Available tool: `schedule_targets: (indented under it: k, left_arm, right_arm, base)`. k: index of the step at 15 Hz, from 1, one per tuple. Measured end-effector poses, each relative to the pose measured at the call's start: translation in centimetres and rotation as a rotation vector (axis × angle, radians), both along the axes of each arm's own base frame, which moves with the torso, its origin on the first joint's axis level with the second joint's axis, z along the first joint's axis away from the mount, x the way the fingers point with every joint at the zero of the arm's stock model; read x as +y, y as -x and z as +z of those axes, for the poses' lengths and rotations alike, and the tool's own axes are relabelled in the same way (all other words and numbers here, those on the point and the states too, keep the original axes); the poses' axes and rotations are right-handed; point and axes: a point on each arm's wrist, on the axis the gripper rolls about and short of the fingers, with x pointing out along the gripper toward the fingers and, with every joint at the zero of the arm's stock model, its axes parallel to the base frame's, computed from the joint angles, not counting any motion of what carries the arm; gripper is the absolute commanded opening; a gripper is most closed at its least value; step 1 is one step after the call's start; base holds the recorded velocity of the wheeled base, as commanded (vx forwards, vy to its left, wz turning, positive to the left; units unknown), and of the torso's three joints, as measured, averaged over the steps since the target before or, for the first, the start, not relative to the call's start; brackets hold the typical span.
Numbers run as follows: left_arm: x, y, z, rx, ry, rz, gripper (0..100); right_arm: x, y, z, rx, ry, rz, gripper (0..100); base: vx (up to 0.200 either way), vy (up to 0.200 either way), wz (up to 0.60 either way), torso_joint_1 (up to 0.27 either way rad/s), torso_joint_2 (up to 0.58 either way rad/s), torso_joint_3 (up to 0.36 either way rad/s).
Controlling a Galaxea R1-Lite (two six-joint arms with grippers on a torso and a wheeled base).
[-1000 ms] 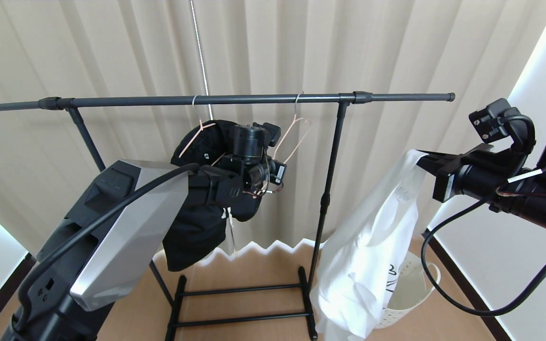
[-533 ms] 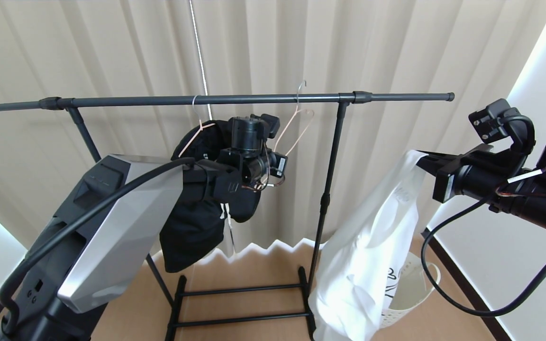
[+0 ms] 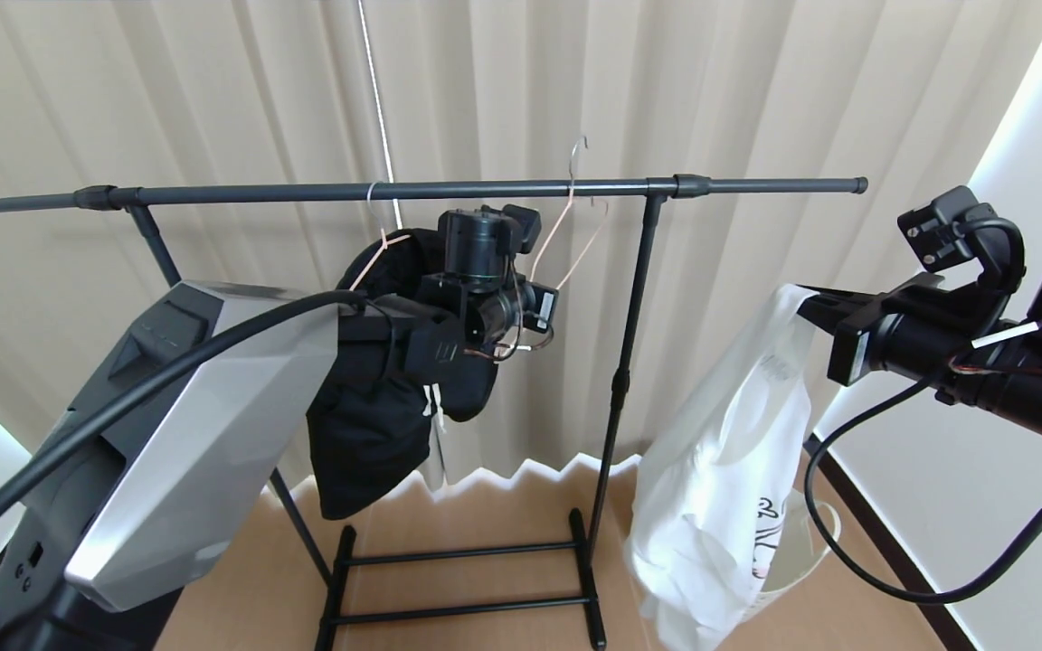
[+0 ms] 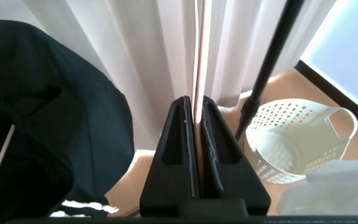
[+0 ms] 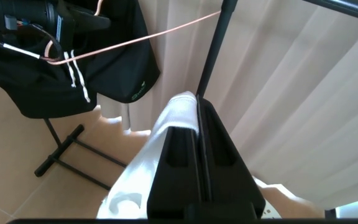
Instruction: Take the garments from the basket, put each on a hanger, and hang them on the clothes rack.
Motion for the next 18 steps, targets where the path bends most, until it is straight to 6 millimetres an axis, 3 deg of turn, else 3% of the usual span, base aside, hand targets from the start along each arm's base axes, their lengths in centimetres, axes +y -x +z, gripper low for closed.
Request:
schedule_targets:
  k: [9,18]
  left_arm:
    - [0.5,2.6,0.5,0.003,0.004,-0.012,0]
    - [3.0,8.1,-0.3,0.016,-0.012,-0.033,0]
  right_arm:
    - [0.0,0.0,0.1,-0.002,-0.002,0.001,0]
    - [0.0,-0.1,-0.1,0.004,0.001,0.000,0]
  base:
    - [0.000,0.000,0.00,0.000,0.00,0.000]
    - [0.000,0.000,0.00,0.000,0.00,0.000]
